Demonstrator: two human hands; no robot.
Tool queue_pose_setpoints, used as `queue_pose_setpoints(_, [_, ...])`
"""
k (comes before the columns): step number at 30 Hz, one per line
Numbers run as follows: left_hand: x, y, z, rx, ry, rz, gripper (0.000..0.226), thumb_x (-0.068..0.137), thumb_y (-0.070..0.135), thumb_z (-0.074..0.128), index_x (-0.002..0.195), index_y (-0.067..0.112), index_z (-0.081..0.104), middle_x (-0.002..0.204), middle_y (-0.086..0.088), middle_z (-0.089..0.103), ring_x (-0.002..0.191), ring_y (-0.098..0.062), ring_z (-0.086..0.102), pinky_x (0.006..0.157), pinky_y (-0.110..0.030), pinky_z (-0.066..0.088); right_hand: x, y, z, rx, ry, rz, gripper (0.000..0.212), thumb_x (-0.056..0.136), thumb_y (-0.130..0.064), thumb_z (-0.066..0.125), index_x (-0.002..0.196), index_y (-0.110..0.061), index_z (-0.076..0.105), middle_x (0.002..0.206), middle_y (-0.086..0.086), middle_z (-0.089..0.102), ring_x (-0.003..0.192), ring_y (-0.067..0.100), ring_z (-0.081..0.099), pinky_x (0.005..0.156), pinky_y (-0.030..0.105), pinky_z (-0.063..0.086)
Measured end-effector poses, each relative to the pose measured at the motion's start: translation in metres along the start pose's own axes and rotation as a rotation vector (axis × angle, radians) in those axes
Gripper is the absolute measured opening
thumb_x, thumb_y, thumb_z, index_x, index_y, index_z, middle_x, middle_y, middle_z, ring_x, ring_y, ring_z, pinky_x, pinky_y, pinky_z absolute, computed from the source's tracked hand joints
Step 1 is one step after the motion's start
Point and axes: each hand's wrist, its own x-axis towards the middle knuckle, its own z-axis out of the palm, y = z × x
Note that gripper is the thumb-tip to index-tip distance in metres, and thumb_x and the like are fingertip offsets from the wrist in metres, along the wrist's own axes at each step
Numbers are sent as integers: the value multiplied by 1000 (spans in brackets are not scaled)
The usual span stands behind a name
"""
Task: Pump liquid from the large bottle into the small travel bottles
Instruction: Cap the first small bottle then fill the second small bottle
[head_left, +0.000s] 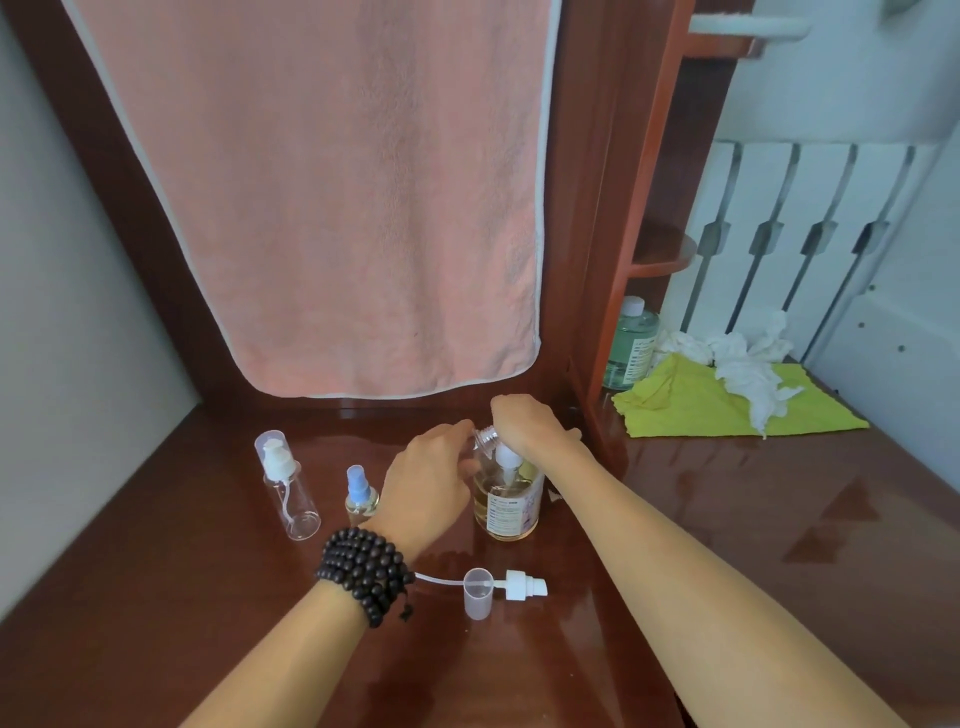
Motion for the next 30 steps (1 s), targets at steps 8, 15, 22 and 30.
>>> queue_pose_setpoints(8, [2,-2,-2,-41,3,29,22,88,11,59,109,20,57,98,5,63,92,-24,60,74,-45,52,11,2,3,57,-13,-59,61,79,-39,24,121,-21,65,129,3,63,120,31,55,113,56,31])
queue_pose_setpoints(15, [2,-1,2,-11,-33,-4,18,88,10,56,102,20,55,95,3,63,89,-25,61,74,-47,53,9,1,7,29,-28,-30,55,85,-32,23,121,-13,61,130,8,60,120,32,52,112,56,29])
queue_pose_setpoints(22, [5,4,-7,25,18,27,16,90,12,55,105,18,54,96,2,60,88,-25,57,68,-39,47,-5,-5,-9,52,-4,-20,58,100,-41,18,135,-16,57,139,8,57,132,33,48,114,57,20])
queue_pose_setpoints(30, [2,2,4,18,-26,-13,14,87,10,57,99,17,55,94,0,63,87,-27,61,72,-46,53,1,-1,5,-7,-73,-38,42,78,-24,20,102,-13,54,128,10,58,122,32,51,113,56,30])
